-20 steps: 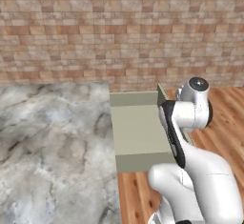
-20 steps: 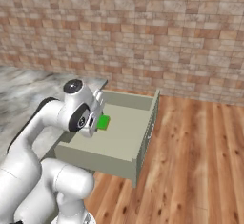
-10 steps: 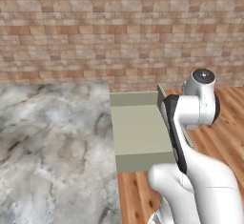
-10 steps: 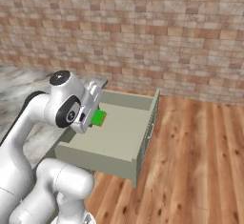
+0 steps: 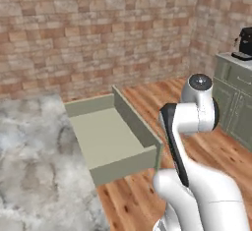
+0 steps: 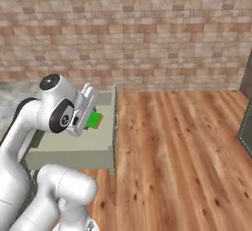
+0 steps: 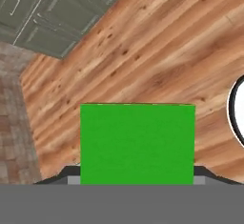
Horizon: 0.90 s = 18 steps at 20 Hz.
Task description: Restock the sink supplies by placing the sponge and soap dispenser on the counter and next to the sink. Make sure the soap dispenser is upright.
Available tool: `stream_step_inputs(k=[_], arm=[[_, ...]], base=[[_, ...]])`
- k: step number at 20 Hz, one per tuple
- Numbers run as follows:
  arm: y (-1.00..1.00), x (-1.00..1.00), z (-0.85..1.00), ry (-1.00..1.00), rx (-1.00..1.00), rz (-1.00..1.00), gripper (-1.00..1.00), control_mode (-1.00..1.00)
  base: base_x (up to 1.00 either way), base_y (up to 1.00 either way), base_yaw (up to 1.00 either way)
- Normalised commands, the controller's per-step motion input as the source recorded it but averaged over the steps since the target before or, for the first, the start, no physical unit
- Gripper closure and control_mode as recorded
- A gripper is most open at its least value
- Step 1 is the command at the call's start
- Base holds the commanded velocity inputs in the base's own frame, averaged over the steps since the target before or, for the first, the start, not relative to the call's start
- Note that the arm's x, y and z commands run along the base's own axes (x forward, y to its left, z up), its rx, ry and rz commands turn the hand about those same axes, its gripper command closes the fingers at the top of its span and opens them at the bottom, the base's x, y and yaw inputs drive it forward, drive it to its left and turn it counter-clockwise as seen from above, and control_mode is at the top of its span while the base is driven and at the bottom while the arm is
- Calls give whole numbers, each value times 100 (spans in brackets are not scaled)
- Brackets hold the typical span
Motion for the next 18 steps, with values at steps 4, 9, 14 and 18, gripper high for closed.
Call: stream_step_inputs(k=[4, 9, 14, 18], arm=[[0, 0, 0, 0, 0, 0, 100, 100], [0, 0, 0, 0, 0, 0, 100, 100], [0, 0, 0, 0, 0, 0, 100, 100], [0, 0, 0, 0, 0, 0, 100, 100]], base=[[-34, -9, -81], [-20, -48, -77], [-1, -75, -77], [16, -62, -72]])
